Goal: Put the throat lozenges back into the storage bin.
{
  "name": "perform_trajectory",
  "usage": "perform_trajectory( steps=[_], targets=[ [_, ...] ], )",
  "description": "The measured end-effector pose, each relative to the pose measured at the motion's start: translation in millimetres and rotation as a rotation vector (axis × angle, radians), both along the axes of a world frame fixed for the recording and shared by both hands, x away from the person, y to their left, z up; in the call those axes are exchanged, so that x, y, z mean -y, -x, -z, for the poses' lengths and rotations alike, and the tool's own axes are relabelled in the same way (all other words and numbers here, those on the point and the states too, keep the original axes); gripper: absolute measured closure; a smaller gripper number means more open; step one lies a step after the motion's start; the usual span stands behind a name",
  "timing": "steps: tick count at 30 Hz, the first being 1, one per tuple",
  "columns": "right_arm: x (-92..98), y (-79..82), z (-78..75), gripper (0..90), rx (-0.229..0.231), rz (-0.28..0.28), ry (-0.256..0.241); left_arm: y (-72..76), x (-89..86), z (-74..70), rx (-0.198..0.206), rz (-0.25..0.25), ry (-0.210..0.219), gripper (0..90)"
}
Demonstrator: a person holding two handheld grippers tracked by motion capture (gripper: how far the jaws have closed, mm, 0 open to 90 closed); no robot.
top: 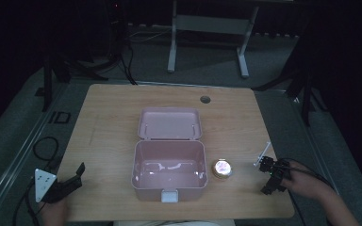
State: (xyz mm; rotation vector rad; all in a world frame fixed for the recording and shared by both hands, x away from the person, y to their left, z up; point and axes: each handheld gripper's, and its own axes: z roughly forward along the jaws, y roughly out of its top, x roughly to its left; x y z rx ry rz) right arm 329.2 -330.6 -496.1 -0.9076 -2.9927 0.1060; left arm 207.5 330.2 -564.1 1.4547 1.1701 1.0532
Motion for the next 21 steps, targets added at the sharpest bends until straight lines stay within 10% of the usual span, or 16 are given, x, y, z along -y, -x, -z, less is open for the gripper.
perform_trajectory(
  steps=[21],
  targets=[
    [-46.7, -9.0, -7.6, 10.7, -0.016, -0.133, -0.012, 0.1, -0.8, 0.1, 0.001, 0.006, 0.01, 15.0]
  ],
)
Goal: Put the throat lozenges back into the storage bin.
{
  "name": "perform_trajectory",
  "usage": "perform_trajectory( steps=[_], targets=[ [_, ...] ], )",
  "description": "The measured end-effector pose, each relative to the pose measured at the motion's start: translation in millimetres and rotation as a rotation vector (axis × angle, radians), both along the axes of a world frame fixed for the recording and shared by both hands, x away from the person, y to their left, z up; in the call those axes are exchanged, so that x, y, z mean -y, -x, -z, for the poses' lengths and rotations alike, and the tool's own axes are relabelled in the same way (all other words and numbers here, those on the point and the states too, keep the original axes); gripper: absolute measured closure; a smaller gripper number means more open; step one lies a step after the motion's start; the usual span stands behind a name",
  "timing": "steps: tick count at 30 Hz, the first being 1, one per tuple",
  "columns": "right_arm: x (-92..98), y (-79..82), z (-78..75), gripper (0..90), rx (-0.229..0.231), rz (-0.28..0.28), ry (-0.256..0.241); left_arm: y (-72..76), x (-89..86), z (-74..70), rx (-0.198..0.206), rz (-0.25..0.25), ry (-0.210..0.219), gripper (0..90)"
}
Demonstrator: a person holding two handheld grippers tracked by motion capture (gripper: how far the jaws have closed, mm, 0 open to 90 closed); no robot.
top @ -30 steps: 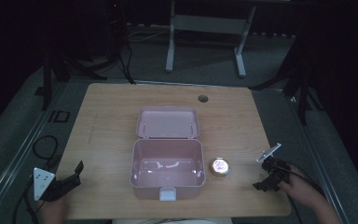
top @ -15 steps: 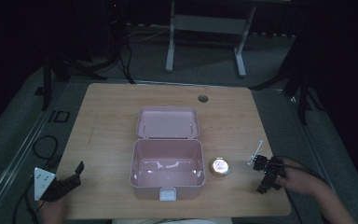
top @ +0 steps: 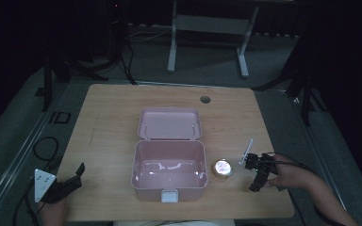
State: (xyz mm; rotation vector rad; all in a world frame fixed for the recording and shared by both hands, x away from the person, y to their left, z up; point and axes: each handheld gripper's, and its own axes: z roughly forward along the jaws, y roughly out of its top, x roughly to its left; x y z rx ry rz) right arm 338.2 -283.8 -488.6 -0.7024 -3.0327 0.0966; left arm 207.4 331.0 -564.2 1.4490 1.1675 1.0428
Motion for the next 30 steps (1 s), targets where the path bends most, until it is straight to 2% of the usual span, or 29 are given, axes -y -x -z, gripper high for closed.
perform_trajectory(
  steps=[11, 13, 21, 25, 30],
  targets=[
    [-37.5, -18.5, -4.8, 10.7, 0.026, -0.051, -0.032, 0.3, -0.7, 0.0, -0.001, 0.007, 0.007, 15.0],
    [-44.5, -20.7, -6.2, 10.7, 0.016, -0.059, -0.039, 0.3, -0.7, 0.0, -0.001, 0.008, 0.007, 15.0],
    [-74.2, -31.2, -8.6, 10.7, 0.026, -0.102, -0.054, 0.5, -1.1, 0.0, -0.001, 0.01, 0.01, 15.0],
    [-85.8, -36.6, -5.0, 10.7, 0.022, -0.101, -0.075, 0.6, -1.4, 0.1, 0.001, 0.012, 0.012, 15.0],
    [-94.0, -41.4, 8.1, 10.7, 0.013, -0.098, -0.062, 0.5, -1.3, 0.0, 0.0, 0.014, 0.011, 15.0]
  ],
)
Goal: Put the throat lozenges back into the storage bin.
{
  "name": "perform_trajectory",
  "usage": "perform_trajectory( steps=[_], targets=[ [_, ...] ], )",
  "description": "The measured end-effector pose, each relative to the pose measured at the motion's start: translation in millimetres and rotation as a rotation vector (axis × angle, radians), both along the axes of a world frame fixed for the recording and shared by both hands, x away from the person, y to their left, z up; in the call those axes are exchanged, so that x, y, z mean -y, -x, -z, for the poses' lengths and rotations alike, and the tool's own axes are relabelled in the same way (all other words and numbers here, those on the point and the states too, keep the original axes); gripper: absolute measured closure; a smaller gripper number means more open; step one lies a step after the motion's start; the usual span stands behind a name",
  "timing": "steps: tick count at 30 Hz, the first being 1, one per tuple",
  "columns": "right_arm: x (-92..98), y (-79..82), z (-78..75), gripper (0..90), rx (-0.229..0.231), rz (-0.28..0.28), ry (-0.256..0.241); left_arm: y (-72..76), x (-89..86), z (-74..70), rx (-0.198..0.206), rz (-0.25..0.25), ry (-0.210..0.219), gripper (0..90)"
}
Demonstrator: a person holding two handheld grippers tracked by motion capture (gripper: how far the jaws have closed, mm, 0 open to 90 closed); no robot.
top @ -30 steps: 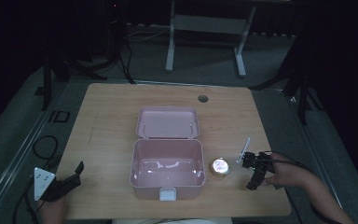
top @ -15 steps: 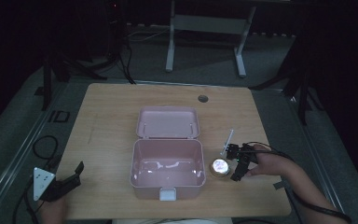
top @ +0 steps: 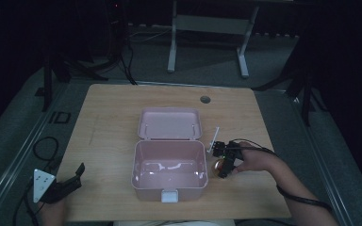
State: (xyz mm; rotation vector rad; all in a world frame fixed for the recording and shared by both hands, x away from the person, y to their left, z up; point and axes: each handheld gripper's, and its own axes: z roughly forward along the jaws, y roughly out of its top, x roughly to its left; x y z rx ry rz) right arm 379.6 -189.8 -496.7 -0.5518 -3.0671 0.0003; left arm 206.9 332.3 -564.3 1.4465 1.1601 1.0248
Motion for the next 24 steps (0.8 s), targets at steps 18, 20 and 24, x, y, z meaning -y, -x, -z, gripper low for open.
perform_trajectory(
  steps=[18, 20, 24],
  targets=[
    [-2.5, -5.2, 19.6, 20.2, -0.053, -0.013, 0.04, -0.3, 0.4, -0.1, -0.001, 0.004, -0.006, 15.0],
    [-1.2, -4.4, 14.5, 20.2, -0.063, -0.011, 0.044, -0.4, 0.5, -0.1, -0.002, 0.003, -0.006, 15.0],
    [1.5, -1.9, 3.4, 20.2, -0.071, -0.019, 0.044, -0.4, 0.5, -0.1, -0.001, 0.003, -0.005, 15.0]
  ],
)
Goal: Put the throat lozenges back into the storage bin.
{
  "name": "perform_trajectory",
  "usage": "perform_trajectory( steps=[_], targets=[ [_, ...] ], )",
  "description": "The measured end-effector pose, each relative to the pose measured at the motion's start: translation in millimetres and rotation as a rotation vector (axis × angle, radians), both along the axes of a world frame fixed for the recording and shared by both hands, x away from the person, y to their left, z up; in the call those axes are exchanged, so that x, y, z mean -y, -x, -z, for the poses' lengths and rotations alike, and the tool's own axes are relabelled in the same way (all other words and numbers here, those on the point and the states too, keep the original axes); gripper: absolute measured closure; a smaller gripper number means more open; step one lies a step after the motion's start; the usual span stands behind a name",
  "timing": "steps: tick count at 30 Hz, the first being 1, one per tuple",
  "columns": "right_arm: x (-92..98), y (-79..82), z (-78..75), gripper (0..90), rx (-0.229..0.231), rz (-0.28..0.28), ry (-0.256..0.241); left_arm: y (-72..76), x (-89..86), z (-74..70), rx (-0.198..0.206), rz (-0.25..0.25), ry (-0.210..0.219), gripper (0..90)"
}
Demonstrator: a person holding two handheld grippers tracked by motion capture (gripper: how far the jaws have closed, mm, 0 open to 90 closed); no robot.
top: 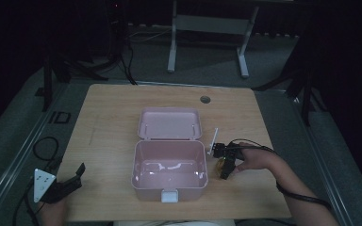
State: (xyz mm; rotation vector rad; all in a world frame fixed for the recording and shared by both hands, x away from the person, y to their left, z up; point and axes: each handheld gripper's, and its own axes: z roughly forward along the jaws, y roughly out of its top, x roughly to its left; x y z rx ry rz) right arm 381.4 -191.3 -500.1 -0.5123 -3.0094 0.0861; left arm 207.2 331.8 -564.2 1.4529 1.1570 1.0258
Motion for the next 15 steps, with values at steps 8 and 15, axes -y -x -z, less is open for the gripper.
perform_trajectory(
  steps=[8, 15],
  targets=[
    [6.1, 7.3, -32.8, 20.3, -0.003, -0.032, -0.006, -0.3, -0.1, -0.1, -0.003, -0.001, 0.001, 15.0],
    [11.0, 14.0, -74.6, 20.3, 0.021, -0.034, -0.025, -0.6, 0.2, -0.1, -0.006, -0.002, -0.001, 15.0]
  ],
)
